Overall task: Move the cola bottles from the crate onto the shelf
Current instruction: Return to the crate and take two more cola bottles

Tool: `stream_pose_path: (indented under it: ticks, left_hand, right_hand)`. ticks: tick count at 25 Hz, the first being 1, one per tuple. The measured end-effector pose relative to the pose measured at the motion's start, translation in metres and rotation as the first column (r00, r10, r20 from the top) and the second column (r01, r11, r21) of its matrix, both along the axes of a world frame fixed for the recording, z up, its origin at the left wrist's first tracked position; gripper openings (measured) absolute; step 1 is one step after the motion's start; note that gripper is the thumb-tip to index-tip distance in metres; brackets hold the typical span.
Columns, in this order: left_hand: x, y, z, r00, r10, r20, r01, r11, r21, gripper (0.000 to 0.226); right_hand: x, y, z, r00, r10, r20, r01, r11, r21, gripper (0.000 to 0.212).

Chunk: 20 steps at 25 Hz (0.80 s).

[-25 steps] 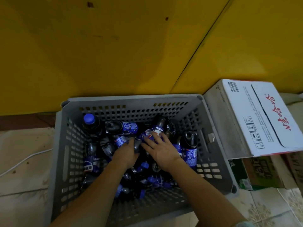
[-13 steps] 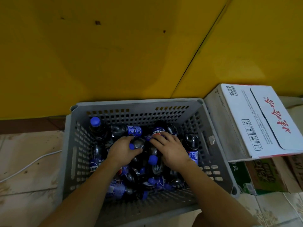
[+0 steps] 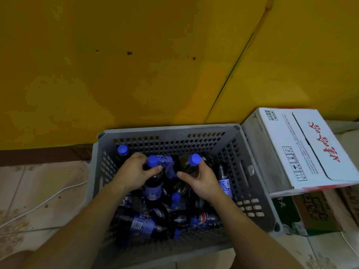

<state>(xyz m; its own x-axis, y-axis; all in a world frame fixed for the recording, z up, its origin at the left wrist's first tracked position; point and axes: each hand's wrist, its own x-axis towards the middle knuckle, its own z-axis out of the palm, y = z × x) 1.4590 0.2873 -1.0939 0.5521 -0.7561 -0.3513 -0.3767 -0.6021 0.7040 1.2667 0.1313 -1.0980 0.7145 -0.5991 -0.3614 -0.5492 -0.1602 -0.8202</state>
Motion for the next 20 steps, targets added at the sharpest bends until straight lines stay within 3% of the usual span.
stream_pose_path:
  ticks: [3, 9, 11, 15, 20]
  left_hand:
    - [-0.012, 0.004, -0.008, 0.972, 0.12, -0.201, -0.135, 0.989, -0.067, 0.044]
    - [-0.034, 0.005, -0.028, 0.904, 0.201, -0.378, -0.241, 0.969, -0.061, 0.055]
    - [-0.038, 0.011, -0.036, 0.868, 0.187, -0.46, -0.232, 0.972, -0.042, 0.072]
    - [-0.04, 0.016, -0.05, 0.863, 0.184, -0.47, -0.224, 0.974, -0.031, 0.096]
    - [-0.048, 0.026, -0.055, 0.791, 0.341, -0.509, -0.415, 0.909, -0.037, 0.071]
  right_hand:
    - [0.011, 0.016, -0.009, 0.998, 0.055, -0.043, -0.055, 0.999, 0.002, 0.062]
    - [0.014, 0.027, -0.029, 0.998, -0.012, -0.057, 0.014, 0.999, 0.046, 0.055]
    - [0.015, 0.026, -0.033, 0.998, -0.005, -0.062, 0.01, 0.997, 0.076, 0.06]
    - [0.016, 0.027, -0.04, 0.996, -0.021, -0.084, 0.03, 0.993, 0.118, 0.07]
    - [0.015, 0.029, -0.043, 0.997, -0.047, -0.052, 0.054, 0.991, 0.125, 0.071]
